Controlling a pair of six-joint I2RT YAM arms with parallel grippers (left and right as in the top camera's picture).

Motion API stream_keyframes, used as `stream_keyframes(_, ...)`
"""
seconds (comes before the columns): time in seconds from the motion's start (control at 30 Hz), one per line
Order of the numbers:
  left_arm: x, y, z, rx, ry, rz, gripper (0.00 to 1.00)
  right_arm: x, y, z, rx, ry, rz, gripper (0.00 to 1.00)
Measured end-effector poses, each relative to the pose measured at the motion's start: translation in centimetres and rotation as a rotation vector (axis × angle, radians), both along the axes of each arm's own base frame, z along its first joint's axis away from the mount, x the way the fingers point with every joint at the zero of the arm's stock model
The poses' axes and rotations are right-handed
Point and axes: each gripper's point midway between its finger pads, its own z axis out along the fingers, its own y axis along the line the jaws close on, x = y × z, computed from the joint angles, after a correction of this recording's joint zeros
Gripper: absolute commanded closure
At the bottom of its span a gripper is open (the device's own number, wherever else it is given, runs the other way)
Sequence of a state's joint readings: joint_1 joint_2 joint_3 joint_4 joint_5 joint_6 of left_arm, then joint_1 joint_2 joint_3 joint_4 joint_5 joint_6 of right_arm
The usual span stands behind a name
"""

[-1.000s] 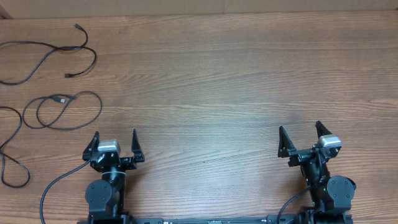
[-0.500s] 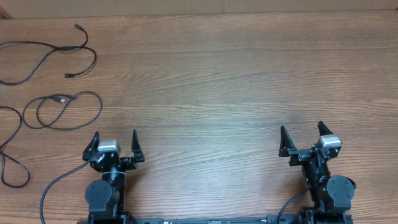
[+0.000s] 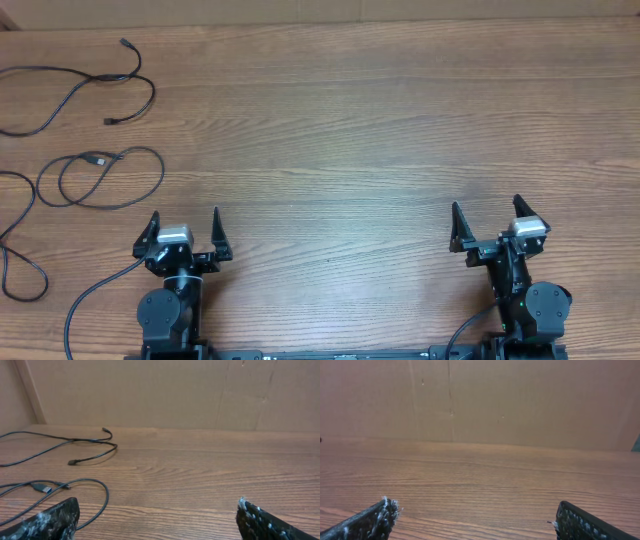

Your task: Untangle cables

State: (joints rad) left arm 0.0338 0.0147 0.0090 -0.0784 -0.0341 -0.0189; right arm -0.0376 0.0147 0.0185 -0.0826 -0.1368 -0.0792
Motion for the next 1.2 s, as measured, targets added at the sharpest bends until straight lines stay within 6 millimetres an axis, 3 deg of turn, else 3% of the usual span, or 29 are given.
stream_keyframes(1.2,0.0,0.0,0.0,0.0,0.0,0.0,0.0,0.05,-0.44,-0.02,-0.001,0.001,-0.026,0.0)
